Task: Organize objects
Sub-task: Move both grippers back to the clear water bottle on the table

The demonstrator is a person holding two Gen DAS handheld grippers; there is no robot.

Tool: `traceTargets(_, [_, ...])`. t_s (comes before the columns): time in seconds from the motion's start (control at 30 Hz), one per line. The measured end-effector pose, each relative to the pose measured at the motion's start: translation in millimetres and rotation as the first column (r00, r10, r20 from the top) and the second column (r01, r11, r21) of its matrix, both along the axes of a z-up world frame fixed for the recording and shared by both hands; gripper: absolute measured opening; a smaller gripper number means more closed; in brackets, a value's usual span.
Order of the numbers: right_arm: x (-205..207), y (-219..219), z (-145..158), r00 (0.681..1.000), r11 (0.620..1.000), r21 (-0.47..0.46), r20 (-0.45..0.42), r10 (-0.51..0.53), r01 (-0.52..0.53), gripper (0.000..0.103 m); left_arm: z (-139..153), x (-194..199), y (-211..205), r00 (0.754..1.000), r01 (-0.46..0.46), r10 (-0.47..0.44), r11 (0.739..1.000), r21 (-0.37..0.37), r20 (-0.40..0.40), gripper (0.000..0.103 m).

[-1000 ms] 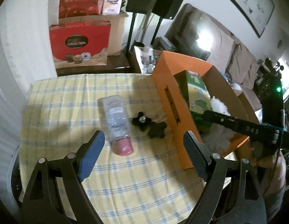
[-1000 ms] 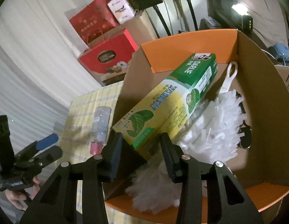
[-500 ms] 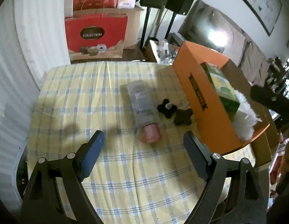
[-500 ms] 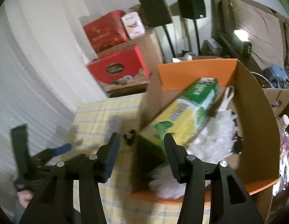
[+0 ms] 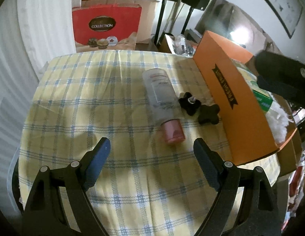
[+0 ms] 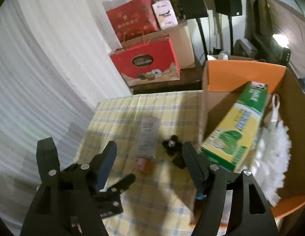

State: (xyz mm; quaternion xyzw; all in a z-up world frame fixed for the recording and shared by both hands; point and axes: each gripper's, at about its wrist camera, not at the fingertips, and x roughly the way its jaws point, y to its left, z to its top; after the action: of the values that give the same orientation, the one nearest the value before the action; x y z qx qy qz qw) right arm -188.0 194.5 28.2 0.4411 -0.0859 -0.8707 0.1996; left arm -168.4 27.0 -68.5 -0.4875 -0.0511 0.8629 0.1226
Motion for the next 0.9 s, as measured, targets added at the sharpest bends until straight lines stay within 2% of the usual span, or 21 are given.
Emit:
traceTargets(0.2, [-22.5, -17.8, -16.5, 0.999, 1.0, -0.022, 0.046, 0.023, -0.022, 0.071, -3.1, -3.3, -10.8, 1.0, -0.02, 0.02, 0.999, 0.031, -0.002, 0.084])
traceTargets(0.4, [-52.8, -26.2, -37.5, 0.988, 0.999, -0.038, 0.15, 0.033, -0.028, 0.071, -8.9, -6.3, -12.9, 1.0, -0.023, 0.023, 0.997, 0.071, 0.004, 0.078])
traceTargets(0.47, [-60.9, -28.5, -40.6, 0.985, 1.0, -0.017, 0.17, 0.023, -0.02, 0.073, -10.8, -7.1, -11.2, 1.0, -0.019, 0.019, 0.996, 0.085, 0.003, 0.074])
traceTargets(0.53, [-68.6, -31.8, -41.2, 0.984, 1.0, 0.004, 0.179, 0.02, -0.021, 0.073, -12.5, -7.8, -8.1, 1.0, -0.014, 0.014, 0.996, 0.091, -0.003, 0.063])
traceTargets(0.63, [-76.2, -36.4, -38.5, 0.986, 0.999, 0.038, 0.168, 0.014, -0.021, 0.073, -14.1, -8.9, -6.3, 1.0, -0.01, 0.011, 0.995, 0.1, -0.013, 0.054])
traceTargets(0.8, [-83.6, -45.5, -34.2, 0.99, 0.995, 0.095, 0.138, 0.021, -0.035, 0.07, -18.1, -13.0, -3.1, 1.0, -0.003, 0.005, 0.992, 0.124, -0.017, 0.049])
traceTargets(0.9, [-91.1, -50.8, -40.4, 0.986, 0.993, 0.111, 0.166, 0.031, -0.05, 0.064, -19.5, -16.7, 0.2, 1.0, 0.004, -0.002, 0.991, 0.133, -0.015, 0.046])
